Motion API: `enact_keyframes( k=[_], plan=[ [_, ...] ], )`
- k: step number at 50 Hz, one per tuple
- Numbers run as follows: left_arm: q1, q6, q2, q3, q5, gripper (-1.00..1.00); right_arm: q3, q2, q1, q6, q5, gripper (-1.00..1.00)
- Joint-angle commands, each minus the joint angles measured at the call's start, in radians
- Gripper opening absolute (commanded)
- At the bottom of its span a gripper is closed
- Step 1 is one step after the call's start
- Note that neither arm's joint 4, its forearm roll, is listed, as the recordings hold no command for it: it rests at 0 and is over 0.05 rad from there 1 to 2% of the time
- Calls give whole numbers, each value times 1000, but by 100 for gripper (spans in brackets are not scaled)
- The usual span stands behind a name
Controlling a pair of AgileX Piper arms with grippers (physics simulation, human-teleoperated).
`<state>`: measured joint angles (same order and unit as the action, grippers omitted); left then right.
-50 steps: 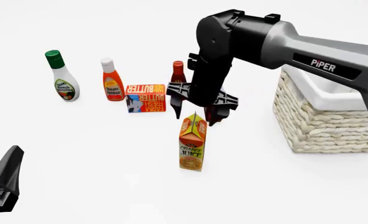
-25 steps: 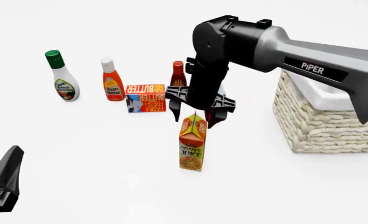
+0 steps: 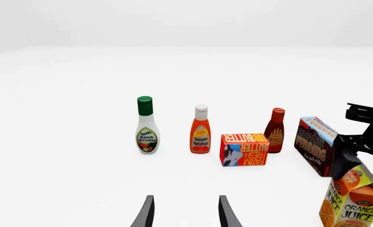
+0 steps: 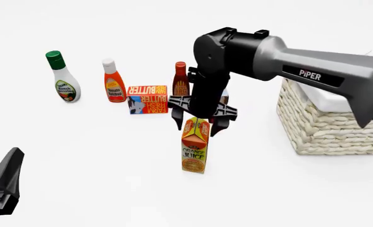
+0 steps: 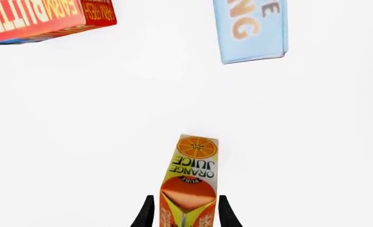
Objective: Pick the orange juice and place it in the basket.
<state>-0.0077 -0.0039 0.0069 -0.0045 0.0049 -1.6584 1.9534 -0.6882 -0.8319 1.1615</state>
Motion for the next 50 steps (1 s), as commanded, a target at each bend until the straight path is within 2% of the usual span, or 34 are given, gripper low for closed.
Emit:
enact_keyframes(
  k=[1, 14, 16, 20, 21, 34, 43, 50],
  plan=[
    [2, 1, -5, 1, 2, 100, 13, -1, -2, 6, -7, 100],
    [2, 1, -5, 1, 2, 100, 8, 28, 10, 23, -14, 100],
    [2, 1, -5, 1, 2, 100, -11, 42, 32, 47, 1, 100],
    [2, 1, -5, 1, 2, 100, -9, 41, 10, 30, -11, 100],
    [2, 1, -5, 1, 2, 100, -13, 46, 20, 41, -5, -100],
    [2, 1, -5, 1, 2, 100, -12, 37, 18, 41, -1, -100],
    [2, 1, -5, 1, 2, 100, -79, 33, 24, 59, 55, -100],
    [2, 1, -5, 1, 2, 100, -61, -12, 17, 62, 58, -100]
  ],
)
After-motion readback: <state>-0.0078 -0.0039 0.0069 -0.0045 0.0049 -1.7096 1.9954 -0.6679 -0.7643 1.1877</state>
